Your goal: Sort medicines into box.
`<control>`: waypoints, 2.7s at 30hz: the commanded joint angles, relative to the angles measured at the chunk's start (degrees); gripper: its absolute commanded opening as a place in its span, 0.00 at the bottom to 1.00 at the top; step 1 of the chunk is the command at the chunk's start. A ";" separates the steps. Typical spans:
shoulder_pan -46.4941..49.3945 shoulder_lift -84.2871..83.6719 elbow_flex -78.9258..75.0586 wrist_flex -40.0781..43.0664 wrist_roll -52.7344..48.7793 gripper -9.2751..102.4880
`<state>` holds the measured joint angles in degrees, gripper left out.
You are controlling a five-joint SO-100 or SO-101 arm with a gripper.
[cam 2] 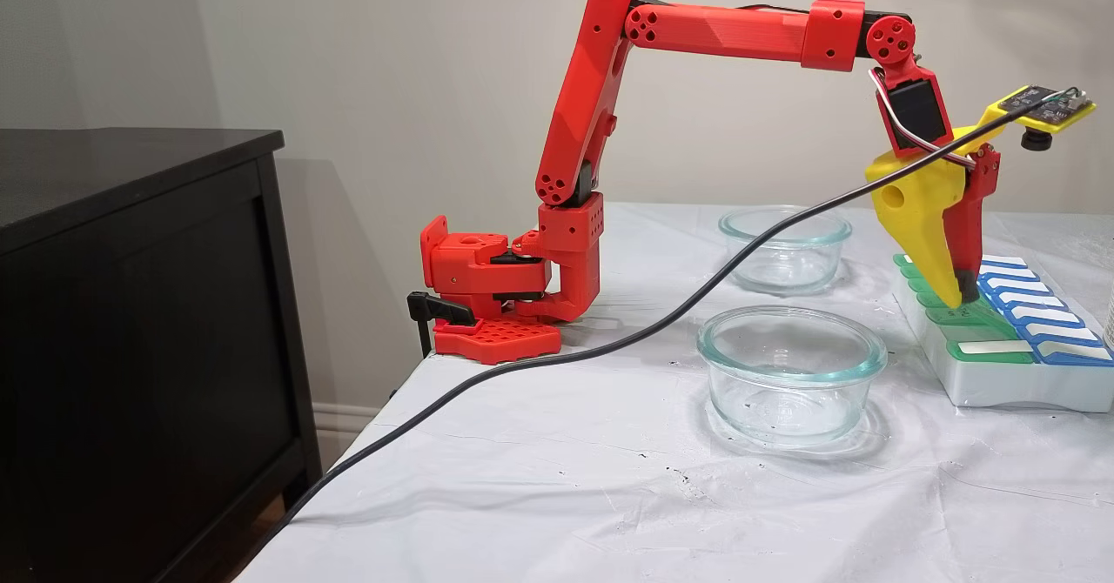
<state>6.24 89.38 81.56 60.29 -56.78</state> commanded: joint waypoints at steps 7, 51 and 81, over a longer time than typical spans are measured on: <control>-1.85 -8.44 -6.06 5.10 -3.87 0.08; -13.01 93.87 89.03 -16.00 20.74 0.08; -10.28 94.22 89.65 5.27 32.96 0.09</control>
<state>-6.06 183.16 176.31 65.21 -25.14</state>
